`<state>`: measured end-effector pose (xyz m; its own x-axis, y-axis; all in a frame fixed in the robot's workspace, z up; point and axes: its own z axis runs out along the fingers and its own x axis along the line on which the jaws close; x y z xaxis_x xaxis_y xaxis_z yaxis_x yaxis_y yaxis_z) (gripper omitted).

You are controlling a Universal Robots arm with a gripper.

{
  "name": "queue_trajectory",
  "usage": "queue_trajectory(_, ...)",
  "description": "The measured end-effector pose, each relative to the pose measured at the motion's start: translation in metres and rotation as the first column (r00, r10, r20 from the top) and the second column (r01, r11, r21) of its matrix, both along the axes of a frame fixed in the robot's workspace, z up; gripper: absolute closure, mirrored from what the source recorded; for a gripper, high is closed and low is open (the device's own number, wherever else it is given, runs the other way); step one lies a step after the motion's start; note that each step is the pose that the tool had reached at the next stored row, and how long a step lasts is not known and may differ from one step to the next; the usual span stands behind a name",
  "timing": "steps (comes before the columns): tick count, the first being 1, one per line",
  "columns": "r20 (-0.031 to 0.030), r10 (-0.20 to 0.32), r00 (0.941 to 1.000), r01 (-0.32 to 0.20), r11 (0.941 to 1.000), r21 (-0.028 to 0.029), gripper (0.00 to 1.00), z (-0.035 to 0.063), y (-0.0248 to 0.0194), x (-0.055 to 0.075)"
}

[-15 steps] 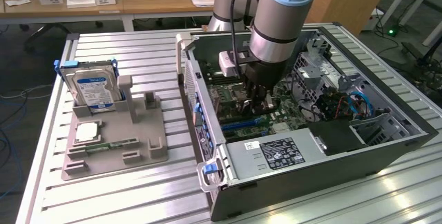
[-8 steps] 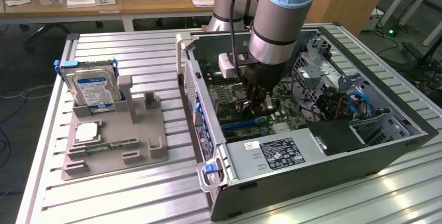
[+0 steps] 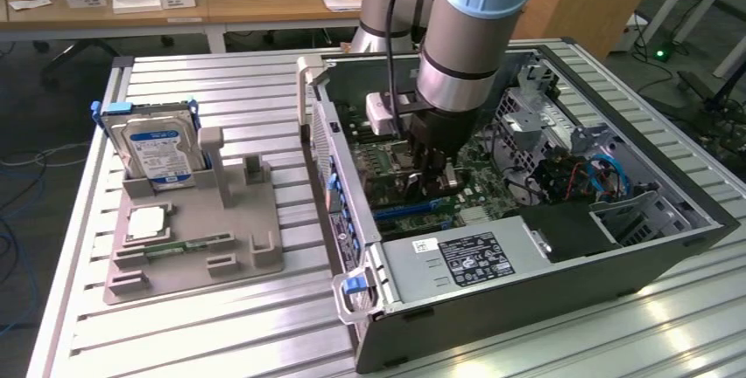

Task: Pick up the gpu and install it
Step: 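Insert the gpu into the slot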

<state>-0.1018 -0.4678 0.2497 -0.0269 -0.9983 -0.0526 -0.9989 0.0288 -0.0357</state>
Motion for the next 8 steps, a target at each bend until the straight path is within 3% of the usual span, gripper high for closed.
queue_trajectory(8, -0.0006, 0.0, 1.0, 0.0, 1.0, -0.0005, 0.72, -0.004, 0.0, -0.0024)
